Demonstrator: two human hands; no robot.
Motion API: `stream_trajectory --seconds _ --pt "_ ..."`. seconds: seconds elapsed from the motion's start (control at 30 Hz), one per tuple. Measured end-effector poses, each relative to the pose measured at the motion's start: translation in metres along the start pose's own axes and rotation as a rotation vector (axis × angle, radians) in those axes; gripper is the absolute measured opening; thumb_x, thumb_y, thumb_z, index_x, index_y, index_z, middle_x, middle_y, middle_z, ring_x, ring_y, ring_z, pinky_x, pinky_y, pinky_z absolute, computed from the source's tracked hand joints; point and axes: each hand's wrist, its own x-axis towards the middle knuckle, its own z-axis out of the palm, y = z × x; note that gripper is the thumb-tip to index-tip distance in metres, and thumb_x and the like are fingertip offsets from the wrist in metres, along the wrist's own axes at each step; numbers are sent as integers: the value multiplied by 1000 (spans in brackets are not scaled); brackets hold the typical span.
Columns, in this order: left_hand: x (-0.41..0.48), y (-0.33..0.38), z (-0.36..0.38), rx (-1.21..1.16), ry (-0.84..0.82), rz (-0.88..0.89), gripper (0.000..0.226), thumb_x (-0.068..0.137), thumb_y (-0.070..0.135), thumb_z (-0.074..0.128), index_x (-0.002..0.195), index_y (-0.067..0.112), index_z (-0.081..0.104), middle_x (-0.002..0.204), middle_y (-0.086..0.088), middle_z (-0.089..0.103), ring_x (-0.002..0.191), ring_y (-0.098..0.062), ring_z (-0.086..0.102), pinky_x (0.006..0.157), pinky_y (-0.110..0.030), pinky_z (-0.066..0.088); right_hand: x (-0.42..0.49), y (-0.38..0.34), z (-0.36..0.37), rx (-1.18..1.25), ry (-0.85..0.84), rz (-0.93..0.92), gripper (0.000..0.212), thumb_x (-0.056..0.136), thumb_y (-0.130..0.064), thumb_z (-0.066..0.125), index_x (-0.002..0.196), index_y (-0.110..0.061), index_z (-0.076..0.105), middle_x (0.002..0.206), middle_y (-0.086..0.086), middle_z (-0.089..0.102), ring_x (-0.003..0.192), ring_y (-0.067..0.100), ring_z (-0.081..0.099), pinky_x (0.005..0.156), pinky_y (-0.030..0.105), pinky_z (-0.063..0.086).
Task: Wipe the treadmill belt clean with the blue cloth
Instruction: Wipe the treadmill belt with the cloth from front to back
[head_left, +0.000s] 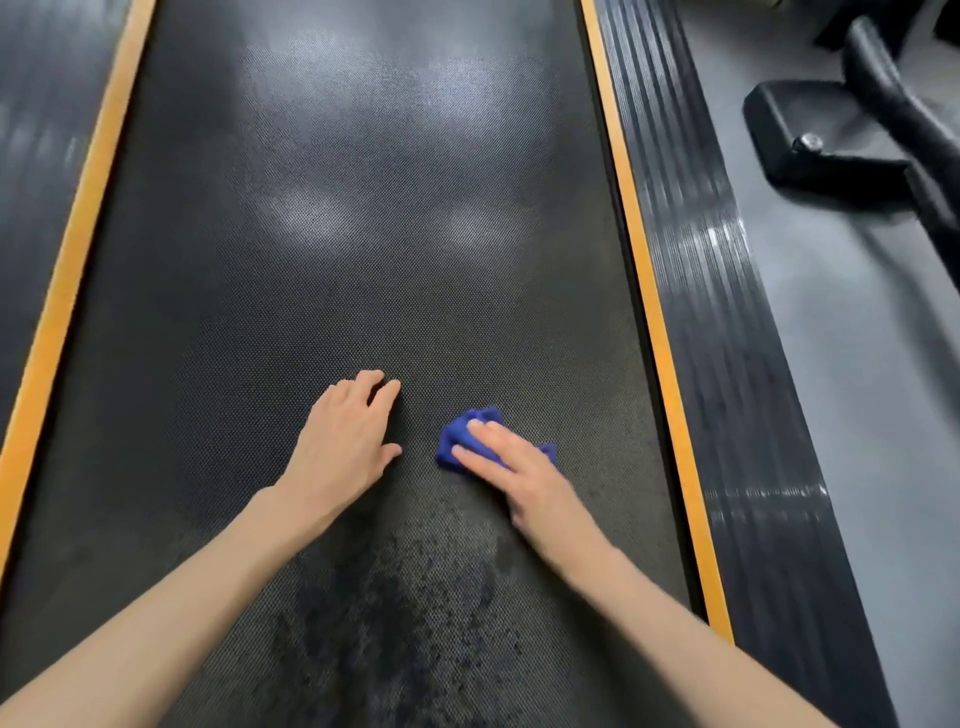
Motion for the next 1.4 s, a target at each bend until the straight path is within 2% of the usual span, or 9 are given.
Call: stream_trajectory --seconds 0.23,0.33,0.47,0.7,0.77,0.93,1.17,1.27,1.4 --pt "-10 -3 0 -54 -46 29 83 82 29 68 147 10 22 154 -10 19 136 -30 31 113 -40 21 63 32 -32 29 453 718 51 85 15 41 130 -7 52 145 13 36 137 21 30 115 23 18" --pt "-6 1 -2 -27 -93 -13 85 83 33 66 149 14 16 156 -6 13 138 -24 26 113 -31 18 52 -20 10 107 327 400 41 87 -2 38 123 -2 58 139 15 43 131 16 35 113 14 15" --pt "2 -1 -7 14 -71 -6 86 75 39 72 145 16 27 150 -3 26 129 -24 39 111 -35 25 21 -21 14 -72 -15 -76 57 73 -1 37 126 -12 56 138 14 47 129 25 39 112 25 19" --pt "-3 -4 -7 59 -74 7 86 79 44 66 147 18 20 153 0 19 134 -22 32 116 -40 18 62 29 -28 -67 380 689 58 81 16 42 133 -9 49 147 15 34 136 28 31 111 20 14" --pt "-6 -3 -8 73 -73 8 85 81 44 64 148 17 18 154 -2 17 137 -22 29 116 -40 16 63 -3 -4 -23 369 564 55 79 15 43 129 -6 53 141 19 40 132 32 37 111 21 14" --pt "-28 1 -2 40 3 -21 86 73 31 76 141 0 33 148 -19 31 136 -32 33 114 -42 21 13 -26 14 -58 -26 -17 67 67 11 44 130 -12 53 140 14 45 130 27 41 111 27 21" --pt "-50 5 1 70 -8 -116 80 73 47 71 133 3 41 131 -10 44 114 -27 50 92 -37 46 34 26 -26 -171 402 702 47 88 2 40 134 -8 47 146 17 34 134 33 33 111 31 22" --pt "-44 6 0 126 -25 -98 72 77 52 64 129 8 42 125 -5 45 111 -22 49 90 -33 45 52 -16 11 -112 344 520 41 91 -18 40 128 -5 52 140 20 42 129 35 39 108 41 30" --pt "-41 7 2 201 5 -138 70 68 56 69 119 12 51 115 -2 49 107 -20 52 85 -34 44 31 -46 35 -133 0 -47 48 82 -4 42 128 -11 55 137 17 47 127 32 46 110 33 28"
